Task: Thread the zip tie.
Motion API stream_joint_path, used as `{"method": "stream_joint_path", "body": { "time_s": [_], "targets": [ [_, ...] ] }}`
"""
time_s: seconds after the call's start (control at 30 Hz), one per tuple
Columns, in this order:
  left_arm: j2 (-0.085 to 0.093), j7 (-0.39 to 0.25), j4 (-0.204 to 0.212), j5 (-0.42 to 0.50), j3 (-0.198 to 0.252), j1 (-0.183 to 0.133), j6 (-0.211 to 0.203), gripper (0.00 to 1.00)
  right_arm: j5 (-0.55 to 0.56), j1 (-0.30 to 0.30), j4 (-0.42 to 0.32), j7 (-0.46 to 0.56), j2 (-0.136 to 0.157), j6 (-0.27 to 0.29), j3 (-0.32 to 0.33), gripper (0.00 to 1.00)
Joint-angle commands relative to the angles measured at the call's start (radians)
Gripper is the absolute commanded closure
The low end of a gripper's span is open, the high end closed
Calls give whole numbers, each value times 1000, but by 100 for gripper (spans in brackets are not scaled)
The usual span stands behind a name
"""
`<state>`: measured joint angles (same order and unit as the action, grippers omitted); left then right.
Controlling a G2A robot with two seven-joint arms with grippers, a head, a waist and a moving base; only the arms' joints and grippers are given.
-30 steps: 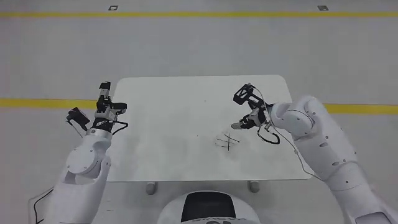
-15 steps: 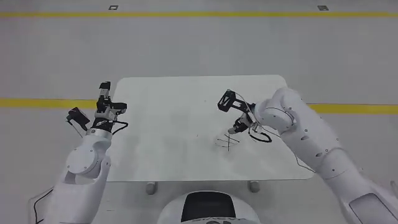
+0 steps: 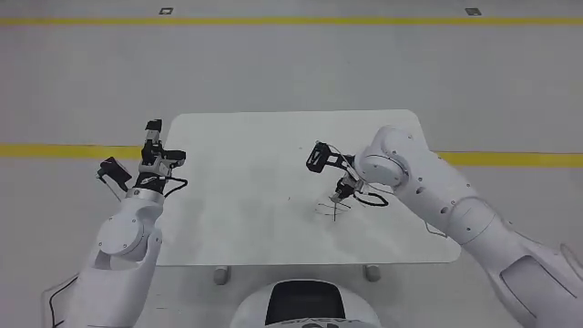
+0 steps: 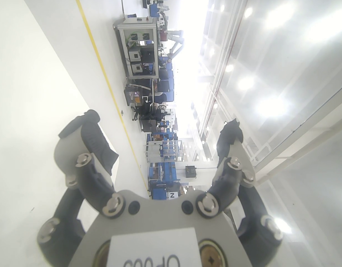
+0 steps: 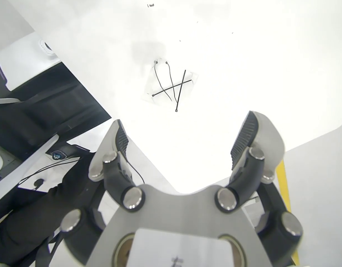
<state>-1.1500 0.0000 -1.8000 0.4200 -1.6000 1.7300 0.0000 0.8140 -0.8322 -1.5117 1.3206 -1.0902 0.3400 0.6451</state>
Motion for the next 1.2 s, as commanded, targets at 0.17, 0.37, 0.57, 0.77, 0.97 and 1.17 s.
{"method": "stream_joint_path", "body": {
  "time_s": [0.17,0.37,0.57,0.77,0.97,1.17],
  "targets": [
    [0,0,0,0,0,0,0,0,24,55,66,-30,-22,0,-132,0],
    [0,0,0,0,0,0,0,0,-33,154,169,-92,-57,0,-306,0],
    [0,0,0,0,0,0,0,0,-52,183,197,-114,-65,0,-355,0],
    [0,0,0,0,0,0,0,0,-52,183,197,-114,-65,0,-355,0],
    [0,0,0,0,0,0,0,0,-100,198,255,-193,-70,0,-418,0],
    [0,0,0,0,0,0,0,0,-151,227,284,-206,-85,0,-475,0]
  ]
}}
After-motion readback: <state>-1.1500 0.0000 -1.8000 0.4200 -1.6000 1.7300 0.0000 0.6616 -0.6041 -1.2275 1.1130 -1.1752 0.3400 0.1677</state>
